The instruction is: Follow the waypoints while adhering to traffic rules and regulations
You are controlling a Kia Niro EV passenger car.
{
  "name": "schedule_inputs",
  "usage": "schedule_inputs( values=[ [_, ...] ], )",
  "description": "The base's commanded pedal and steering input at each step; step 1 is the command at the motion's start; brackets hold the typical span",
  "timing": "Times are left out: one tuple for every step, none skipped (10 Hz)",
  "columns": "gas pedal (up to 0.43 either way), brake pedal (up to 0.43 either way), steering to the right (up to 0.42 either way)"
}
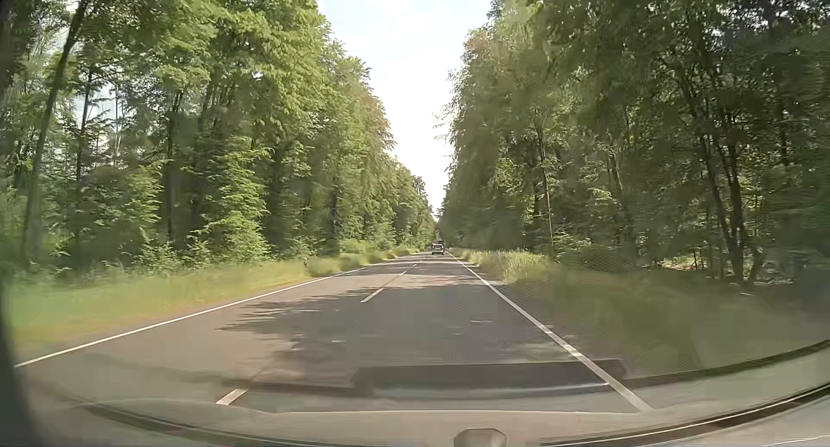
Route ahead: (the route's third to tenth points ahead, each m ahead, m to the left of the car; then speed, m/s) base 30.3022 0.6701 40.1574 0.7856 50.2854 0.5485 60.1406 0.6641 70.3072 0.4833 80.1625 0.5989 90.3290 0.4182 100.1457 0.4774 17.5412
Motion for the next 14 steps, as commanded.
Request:
schedule_inputs(
  values=[
    [0.059, 0.037, 0.000],
    [0.059, 0.030, 0.000],
    [0.059, 0.037, 0.000],
    [0.059, 0.030, 0.000],
    [0.059, 0.037, 0.000],
    [0.047, 0.030, 0.000],
    [0.047, 0.037, 0.000],
    [0.039, 0.037, 0.000],
    [0.039, 0.037, 0.000],
    [0.028, 0.030, 0.000],
    [0.020, 0.030, 0.000],
    [0.008, 0.030, -0.001],
    [0.000, 0.037, -0.001],
    [0.000, 0.030, 0.000]
  ],
)
